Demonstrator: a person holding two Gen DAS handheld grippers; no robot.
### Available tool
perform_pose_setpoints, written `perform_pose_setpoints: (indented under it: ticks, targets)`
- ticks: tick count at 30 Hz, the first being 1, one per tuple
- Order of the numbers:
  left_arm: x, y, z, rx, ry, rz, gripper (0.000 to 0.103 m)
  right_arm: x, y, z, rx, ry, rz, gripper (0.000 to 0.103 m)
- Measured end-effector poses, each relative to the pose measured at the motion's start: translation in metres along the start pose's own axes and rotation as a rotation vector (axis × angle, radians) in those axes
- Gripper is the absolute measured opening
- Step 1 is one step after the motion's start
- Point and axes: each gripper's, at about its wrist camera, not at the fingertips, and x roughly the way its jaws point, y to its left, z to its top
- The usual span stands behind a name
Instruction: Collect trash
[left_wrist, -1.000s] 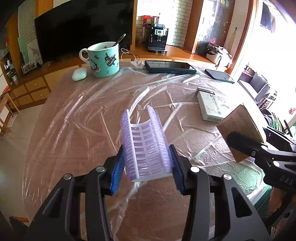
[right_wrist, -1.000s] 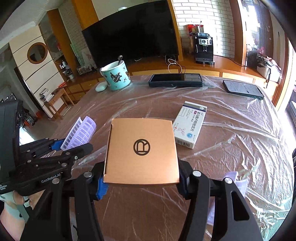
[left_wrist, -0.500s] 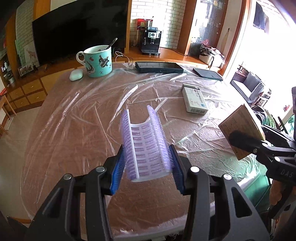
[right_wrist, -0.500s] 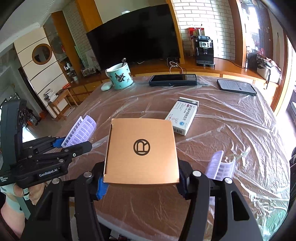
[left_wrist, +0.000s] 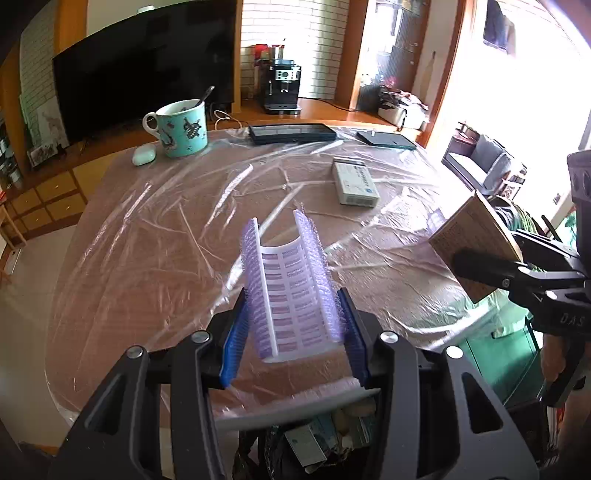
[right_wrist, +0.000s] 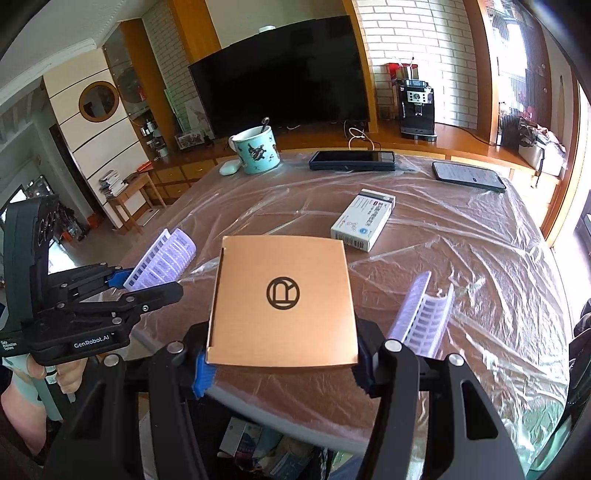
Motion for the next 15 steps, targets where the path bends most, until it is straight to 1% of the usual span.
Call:
perform_pose_setpoints:
  ticks: [5,8,12,15]
  targets:
    - [-0.005,-0.007,-0.009,0.024,0.009,-0.016,0.047,-0.009,0.001,-0.012,0.001,0.007,0.017,0.057]
    - [-0.008,-0.009,-0.015,0.031,0.014,-0.023,0.047,-0.011,0.000,-0.019,0.016,0.022,0.041,0.057]
    - [-0.010,-0.012,-0.021,0.050,0.024,-0.042,0.047,-0.015,0.003,-0.029,0.007,0.037,0.038,0.057]
    - [-0.014,-0.016,-0.027,0.073,0.023,-0.042,0.047,-0.020,0.006,-0.037,-0.003,0.042,0.047,0.057]
